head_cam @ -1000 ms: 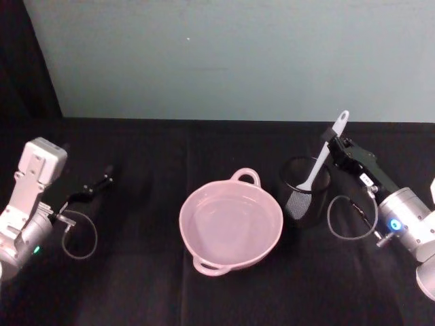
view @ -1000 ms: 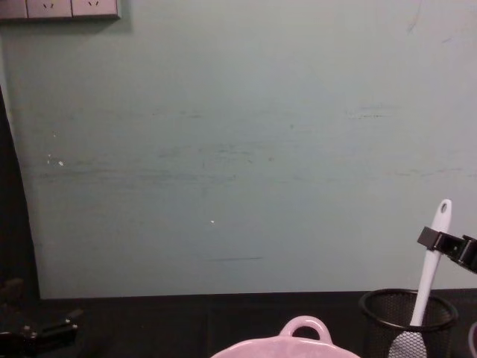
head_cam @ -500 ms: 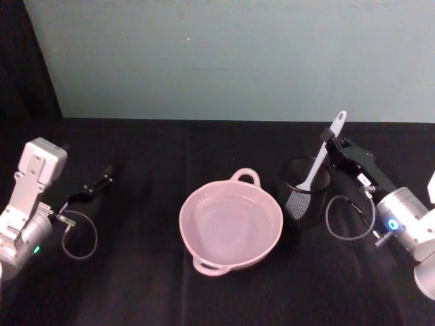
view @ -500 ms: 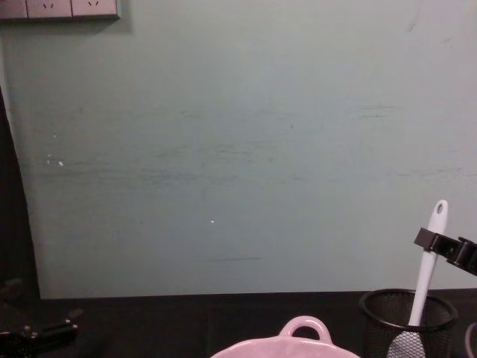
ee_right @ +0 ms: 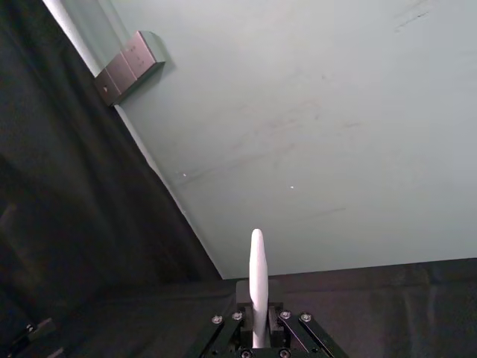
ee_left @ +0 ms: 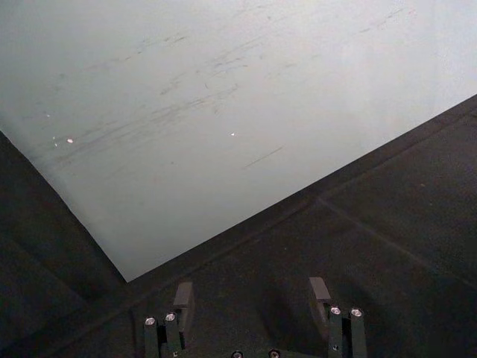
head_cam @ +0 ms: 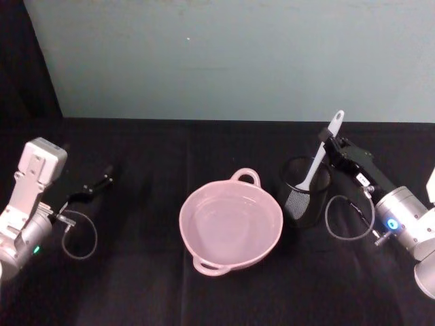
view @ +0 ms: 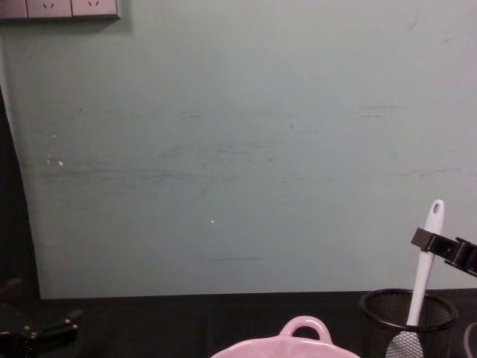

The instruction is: Use the one hand to pick up the spoon and stir the clear water in the bowl.

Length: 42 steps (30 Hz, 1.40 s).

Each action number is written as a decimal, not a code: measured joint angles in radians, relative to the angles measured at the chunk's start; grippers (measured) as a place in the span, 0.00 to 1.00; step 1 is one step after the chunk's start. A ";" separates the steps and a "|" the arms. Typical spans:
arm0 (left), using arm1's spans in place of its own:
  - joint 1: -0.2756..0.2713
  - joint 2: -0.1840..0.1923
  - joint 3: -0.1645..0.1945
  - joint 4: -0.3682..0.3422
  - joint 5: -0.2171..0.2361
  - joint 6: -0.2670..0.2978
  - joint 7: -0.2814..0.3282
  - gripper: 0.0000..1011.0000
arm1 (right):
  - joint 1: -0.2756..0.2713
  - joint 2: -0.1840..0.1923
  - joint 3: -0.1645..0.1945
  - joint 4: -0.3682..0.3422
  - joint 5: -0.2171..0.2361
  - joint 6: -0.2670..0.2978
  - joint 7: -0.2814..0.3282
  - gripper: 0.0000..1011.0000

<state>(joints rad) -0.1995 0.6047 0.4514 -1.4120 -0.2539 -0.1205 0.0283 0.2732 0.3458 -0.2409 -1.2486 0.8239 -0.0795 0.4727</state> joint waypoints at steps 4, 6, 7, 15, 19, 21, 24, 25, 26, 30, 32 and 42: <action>0.000 0.000 0.000 0.000 0.000 0.000 0.000 0.99 | 0.000 0.000 0.000 -0.001 0.000 0.000 -0.001 0.11; 0.000 0.000 0.000 0.000 0.000 0.000 0.000 0.99 | 0.000 0.000 0.000 -0.002 0.000 0.000 -0.002 0.16; 0.000 0.000 0.000 0.000 0.000 0.000 0.000 0.99 | -0.001 0.000 0.000 -0.002 0.001 0.001 -0.003 0.16; 0.000 0.000 0.000 0.000 0.000 0.000 0.000 0.99 | -0.001 0.001 -0.001 -0.003 0.001 0.001 -0.006 0.44; 0.000 0.000 0.000 0.000 0.000 0.000 0.000 0.99 | -0.002 0.001 -0.001 -0.004 0.001 0.002 -0.007 0.57; 0.000 0.000 0.000 0.000 0.000 0.000 0.000 0.99 | -0.002 0.001 -0.001 -0.004 0.001 0.002 -0.007 0.61; 0.000 0.000 0.000 0.000 0.000 0.000 0.000 0.99 | -0.002 0.002 -0.001 -0.004 0.001 0.002 -0.008 0.70; 0.000 0.000 0.000 0.000 0.000 0.000 0.000 0.99 | -0.002 0.001 -0.001 -0.004 0.001 0.002 -0.008 0.75; 0.000 0.000 0.000 0.000 0.000 0.000 0.000 0.99 | -0.002 0.001 -0.001 -0.004 0.001 0.002 -0.008 0.77; 0.000 0.000 0.000 0.000 0.000 0.000 0.000 0.99 | -0.002 0.001 -0.001 -0.005 0.001 0.002 -0.008 0.89; 0.000 0.000 0.000 0.000 0.000 0.000 0.000 0.99 | -0.002 0.002 -0.001 -0.005 0.001 0.002 -0.008 0.94; 0.000 0.000 0.000 0.000 0.000 0.000 0.000 0.99 | -0.002 0.002 -0.001 -0.005 0.001 0.002 -0.009 0.99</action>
<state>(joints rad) -0.1995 0.6047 0.4514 -1.4120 -0.2539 -0.1205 0.0283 0.2713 0.3473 -0.2416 -1.2534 0.8244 -0.0775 0.4638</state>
